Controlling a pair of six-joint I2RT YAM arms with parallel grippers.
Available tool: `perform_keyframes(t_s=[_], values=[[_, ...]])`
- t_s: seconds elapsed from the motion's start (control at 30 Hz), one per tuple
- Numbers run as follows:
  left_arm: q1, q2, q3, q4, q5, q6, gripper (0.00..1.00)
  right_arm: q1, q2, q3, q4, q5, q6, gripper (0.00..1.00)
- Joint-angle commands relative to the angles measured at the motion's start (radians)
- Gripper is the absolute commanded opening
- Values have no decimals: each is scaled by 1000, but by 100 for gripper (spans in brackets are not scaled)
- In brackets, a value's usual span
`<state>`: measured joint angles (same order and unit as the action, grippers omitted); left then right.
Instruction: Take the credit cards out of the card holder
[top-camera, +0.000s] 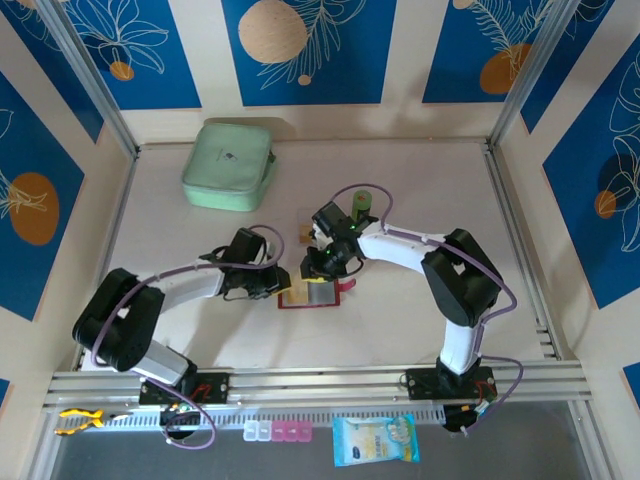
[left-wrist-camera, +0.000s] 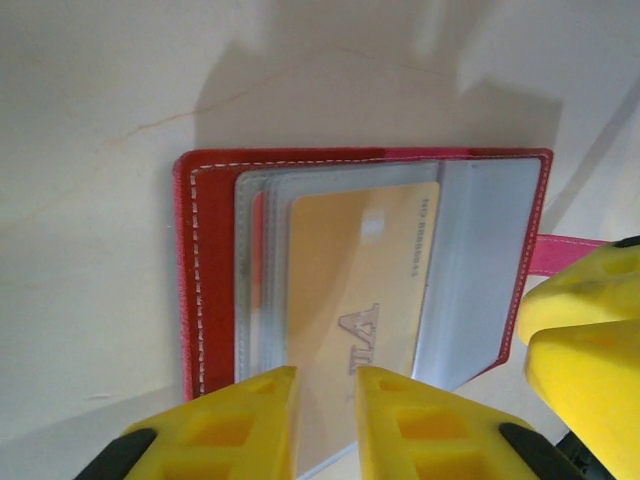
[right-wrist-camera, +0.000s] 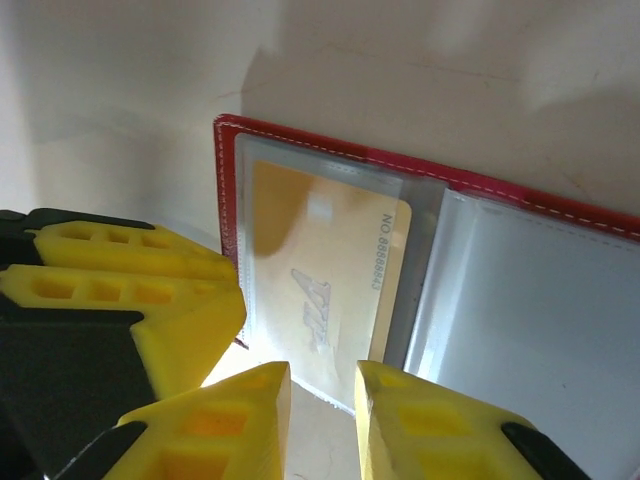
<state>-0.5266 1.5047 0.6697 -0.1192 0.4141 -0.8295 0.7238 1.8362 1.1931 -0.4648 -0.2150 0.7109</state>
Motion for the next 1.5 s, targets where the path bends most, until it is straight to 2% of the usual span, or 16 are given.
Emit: perform_keyframes(t_s=[0.0,1.1,1.47], values=[[17,34,25,-17,21,22,21,6,30,27,-20,-32,-2,25],[40,52,-13,-31,40,34,15,18,126,22,66,-113,30,20],[41,55,-18,-37,39,31,14,19,81,-1,29,-45,19,22]])
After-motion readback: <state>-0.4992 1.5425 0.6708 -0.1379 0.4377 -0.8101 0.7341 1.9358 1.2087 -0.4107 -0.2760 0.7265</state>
